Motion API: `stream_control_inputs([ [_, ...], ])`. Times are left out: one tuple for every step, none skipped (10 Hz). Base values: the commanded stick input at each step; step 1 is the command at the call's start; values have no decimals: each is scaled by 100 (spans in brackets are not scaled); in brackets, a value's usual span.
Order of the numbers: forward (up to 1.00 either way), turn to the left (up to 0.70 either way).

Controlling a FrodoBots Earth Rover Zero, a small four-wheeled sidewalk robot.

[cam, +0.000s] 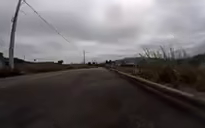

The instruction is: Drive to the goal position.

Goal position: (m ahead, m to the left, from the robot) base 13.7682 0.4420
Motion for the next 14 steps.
stream_control_inputs([
  [70,0],
  [70,0],
  [70,0],
  [70,0],
  [70,0],
  [70,0],
  [70,0],
  [70,0],
  [70,0],
  [70,0],
  [70,0],
  [70,0],
  [70,0],
  [70,0],
])
